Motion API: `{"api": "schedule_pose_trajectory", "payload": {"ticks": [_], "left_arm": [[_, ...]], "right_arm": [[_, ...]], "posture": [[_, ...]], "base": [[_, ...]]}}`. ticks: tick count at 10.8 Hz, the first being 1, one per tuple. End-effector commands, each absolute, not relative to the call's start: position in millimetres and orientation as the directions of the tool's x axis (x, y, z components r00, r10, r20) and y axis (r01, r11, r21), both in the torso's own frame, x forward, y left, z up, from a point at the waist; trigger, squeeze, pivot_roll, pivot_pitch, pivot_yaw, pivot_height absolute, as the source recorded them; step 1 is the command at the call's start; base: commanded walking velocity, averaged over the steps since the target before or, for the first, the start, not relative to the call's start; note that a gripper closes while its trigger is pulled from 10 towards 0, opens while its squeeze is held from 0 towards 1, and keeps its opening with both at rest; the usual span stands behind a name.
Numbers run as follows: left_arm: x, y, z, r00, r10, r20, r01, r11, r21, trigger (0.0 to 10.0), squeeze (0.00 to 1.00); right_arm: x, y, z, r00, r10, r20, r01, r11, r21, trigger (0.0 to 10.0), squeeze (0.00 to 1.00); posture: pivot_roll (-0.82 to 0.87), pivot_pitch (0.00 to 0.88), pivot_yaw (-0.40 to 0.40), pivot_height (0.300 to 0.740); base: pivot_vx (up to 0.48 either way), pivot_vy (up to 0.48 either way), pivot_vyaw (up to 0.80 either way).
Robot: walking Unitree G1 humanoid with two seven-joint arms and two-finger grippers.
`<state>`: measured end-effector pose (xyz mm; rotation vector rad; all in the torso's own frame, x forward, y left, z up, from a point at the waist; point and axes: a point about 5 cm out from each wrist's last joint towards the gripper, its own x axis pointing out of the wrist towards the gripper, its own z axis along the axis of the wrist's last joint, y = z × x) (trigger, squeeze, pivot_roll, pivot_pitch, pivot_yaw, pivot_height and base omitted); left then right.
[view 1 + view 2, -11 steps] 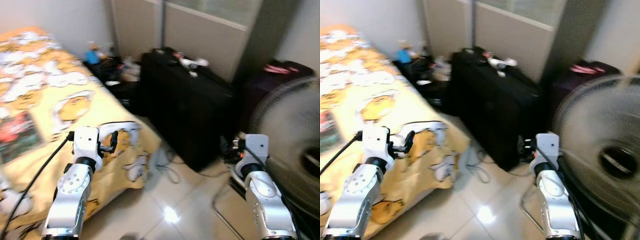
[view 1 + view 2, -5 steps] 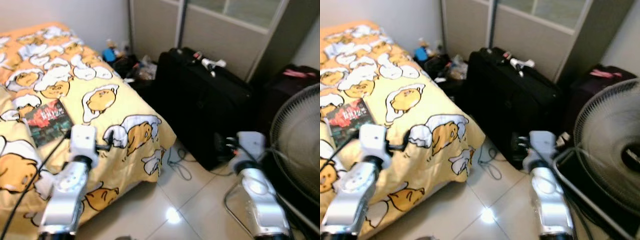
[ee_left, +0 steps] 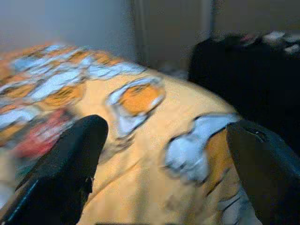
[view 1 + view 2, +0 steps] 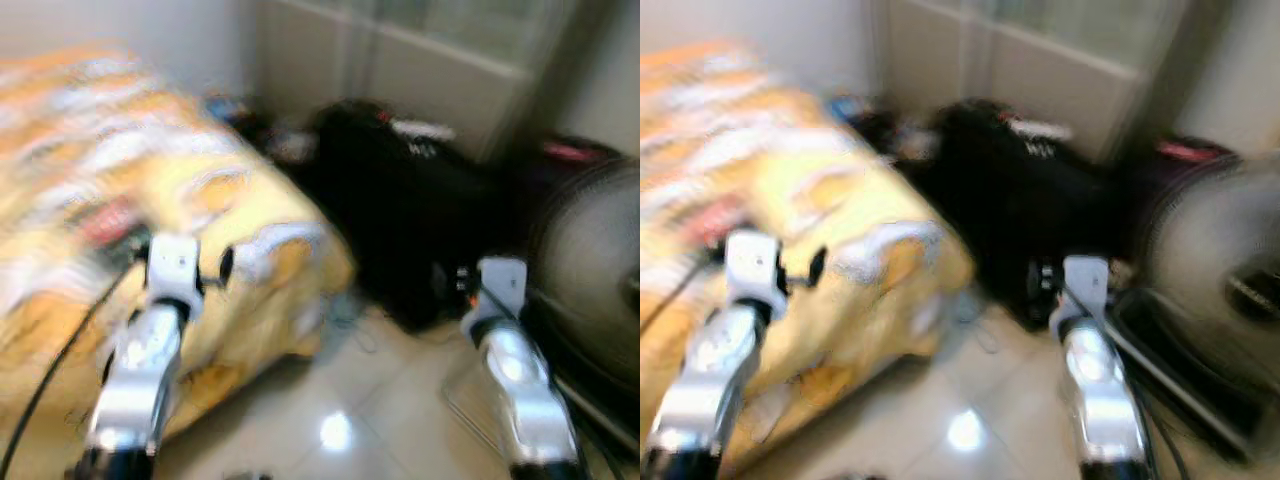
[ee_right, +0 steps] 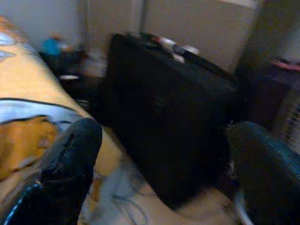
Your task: Clean up the room
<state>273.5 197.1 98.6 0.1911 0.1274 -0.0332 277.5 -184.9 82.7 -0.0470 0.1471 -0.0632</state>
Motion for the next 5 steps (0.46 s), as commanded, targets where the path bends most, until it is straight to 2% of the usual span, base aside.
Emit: {"api": "schedule_pose_trajectory", "payload": {"ticks": [1, 5], "left_arm": [[276.3, 198.3, 101.2, 0.992, -0.017, -0.128, 0.043, 0.978, 0.202, 10.0, 0.0], [276.9, 199.3, 100.7, 0.991, -0.012, -0.131, 0.039, 0.978, 0.203, 10.0, 0.0]], "right_arm": [[274.1, -185.4, 78.5, 0.983, -0.074, -0.165, 0.07, 0.997, -0.031, 10.0, 1.0], [276.2, -182.7, 76.5, 0.982, -0.079, -0.172, 0.075, 0.997, -0.03, 10.0, 1.0]], "posture": [[-0.03, 0.0, -0.008, 0.74], [-0.03, 0.0, -0.003, 0.74]], "base": [[0.0, 0.3, 0.0], [0.0, 0.298, 0.0]]}}
